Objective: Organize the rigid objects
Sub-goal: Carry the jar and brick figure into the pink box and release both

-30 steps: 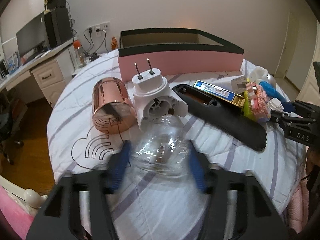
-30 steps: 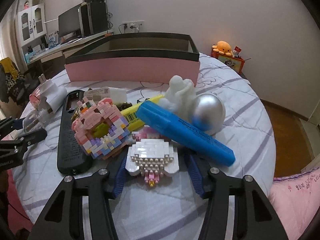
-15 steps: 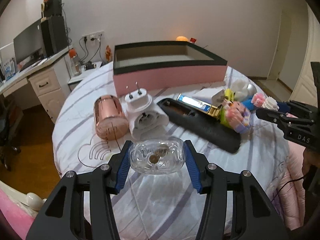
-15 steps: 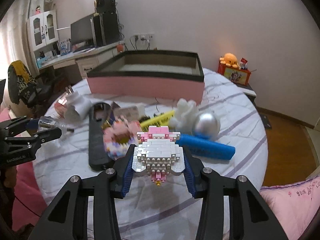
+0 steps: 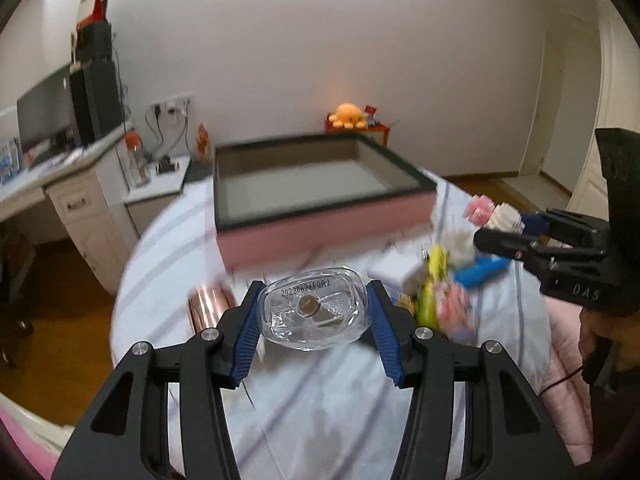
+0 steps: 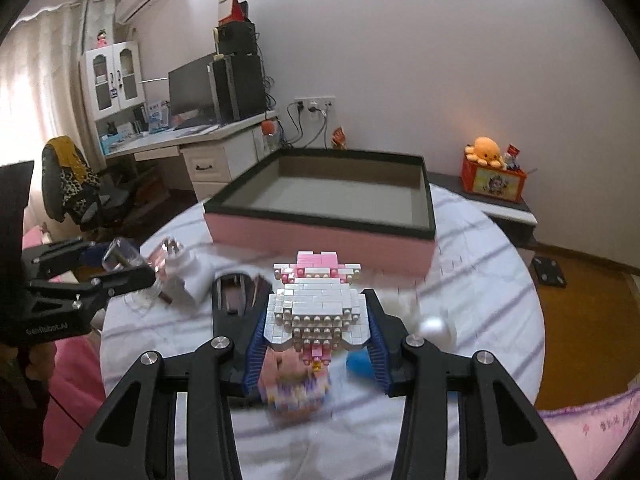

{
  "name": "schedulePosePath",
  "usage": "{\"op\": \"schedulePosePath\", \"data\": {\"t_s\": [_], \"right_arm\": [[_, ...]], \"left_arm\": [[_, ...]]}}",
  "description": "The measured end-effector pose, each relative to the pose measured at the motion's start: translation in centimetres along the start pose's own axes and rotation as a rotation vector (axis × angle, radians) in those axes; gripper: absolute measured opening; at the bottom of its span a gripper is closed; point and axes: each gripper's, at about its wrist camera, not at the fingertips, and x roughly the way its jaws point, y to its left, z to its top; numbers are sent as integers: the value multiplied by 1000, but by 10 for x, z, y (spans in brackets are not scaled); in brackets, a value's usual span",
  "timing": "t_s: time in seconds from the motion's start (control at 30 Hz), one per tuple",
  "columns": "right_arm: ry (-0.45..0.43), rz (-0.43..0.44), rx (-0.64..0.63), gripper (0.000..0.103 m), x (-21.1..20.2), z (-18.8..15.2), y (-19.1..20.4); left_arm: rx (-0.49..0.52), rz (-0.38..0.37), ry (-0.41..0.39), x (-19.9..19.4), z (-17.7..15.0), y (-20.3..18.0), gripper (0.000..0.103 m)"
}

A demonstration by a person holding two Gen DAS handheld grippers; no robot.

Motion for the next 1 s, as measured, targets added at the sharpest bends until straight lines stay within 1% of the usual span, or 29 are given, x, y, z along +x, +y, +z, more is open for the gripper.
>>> {"op": "schedulePosePath", "data": {"t_s": [0.1, 0.17, 0.23, 0.37, 0.4, 0.43, 0.47, 0.53, 0.57, 0.67, 0.8, 0.83, 0.9, 0.93, 0.97, 1.0], "right_arm": [[-7, -2, -18, 44, 9, 17, -1], [-15, -9, -35, 44, 20, 33, -2], [-10, 9, -28, 45, 33, 47, -6], [6, -3, -23, 45, 68, 74, -16], [24, -5, -20, 45, 79, 79, -19], [40, -7, -16, 45, 88, 82, -21], [44, -11, -8, 45, 96, 85, -24], [79, -13, -3, 45, 115, 90, -29], [86, -16, 6, 45, 122, 91, -32], [126, -14, 21, 45, 140, 91, -37], [174, -20, 27, 45, 162, 85, -39], [189, -20, 27, 45, 166, 85, -40], [186, -15, 30, 45, 168, 83, -40], [189, -12, 27, 45, 168, 82, -39], [195, -15, 27, 45, 168, 82, -38], [191, -18, 24, 49, 168, 83, -38]], "left_arm": [[7, -2, -53, 2, 30, 5, 52], [19, 22, -76, 12, 51, 8, 52], [27, 31, -80, 25, 67, 13, 52], [17, 28, -60, 65, 94, 25, 52], [16, 31, -47, 78, 100, 29, 52], [13, 33, -35, 85, 102, 31, 52], [3, 31, -8, 101, 106, 36, 52], [-5, 38, 20, 119, 107, 40, 52], [-7, 44, 47, 130, 107, 42, 52], [-15, 46, 84, 152, 104, 47, 52], [-18, 56, 125, 168, 100, 50, 52], [-16, 57, 127, 169, 100, 49, 52], [-22, 67, 119, 167, 100, 48, 52], [-22, 76, 110, 165, 101, 49, 53], [-20, 86, 101, 164, 101, 49, 61], [-20, 93, 95, 163, 101, 49, 66]]}}
